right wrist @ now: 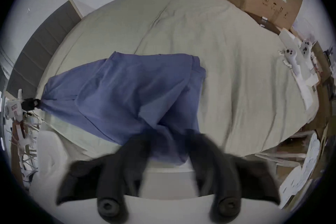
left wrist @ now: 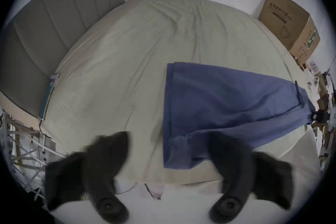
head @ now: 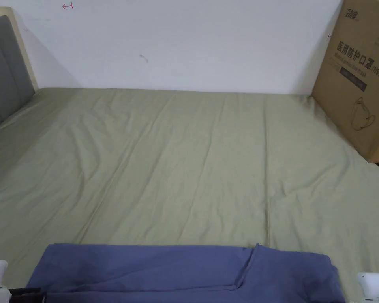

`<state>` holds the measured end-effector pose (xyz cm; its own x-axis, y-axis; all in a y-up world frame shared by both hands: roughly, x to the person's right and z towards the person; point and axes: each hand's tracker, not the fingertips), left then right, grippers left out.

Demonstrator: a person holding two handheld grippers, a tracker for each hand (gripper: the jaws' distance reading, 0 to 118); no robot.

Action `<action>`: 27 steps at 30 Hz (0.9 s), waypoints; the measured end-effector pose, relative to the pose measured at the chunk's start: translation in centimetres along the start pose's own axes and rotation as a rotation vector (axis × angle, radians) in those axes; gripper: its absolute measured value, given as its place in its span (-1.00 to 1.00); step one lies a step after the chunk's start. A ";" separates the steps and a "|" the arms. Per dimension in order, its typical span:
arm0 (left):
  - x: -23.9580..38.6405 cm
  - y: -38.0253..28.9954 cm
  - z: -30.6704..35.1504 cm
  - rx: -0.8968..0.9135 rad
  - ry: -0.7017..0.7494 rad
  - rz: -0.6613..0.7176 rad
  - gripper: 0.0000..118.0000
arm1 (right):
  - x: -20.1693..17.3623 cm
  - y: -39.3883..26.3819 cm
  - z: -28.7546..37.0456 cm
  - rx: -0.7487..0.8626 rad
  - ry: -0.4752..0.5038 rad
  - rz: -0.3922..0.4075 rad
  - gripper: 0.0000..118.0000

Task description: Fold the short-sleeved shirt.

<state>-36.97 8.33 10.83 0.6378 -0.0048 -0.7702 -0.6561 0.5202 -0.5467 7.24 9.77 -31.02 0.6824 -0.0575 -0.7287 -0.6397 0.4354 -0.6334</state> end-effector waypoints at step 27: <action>-2.7 1.5 -0.2 0.074 -0.314 0.386 0.59 | -12.0 7.6 -2.6 0.233 0.169 0.009 -1.00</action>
<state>-39.74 9.00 11.98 0.4524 0.4512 -0.7692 -0.8449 0.4929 -0.2078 -6.74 11.43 -27.72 0.5960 -0.1932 -0.7794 -0.5336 0.6300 -0.5642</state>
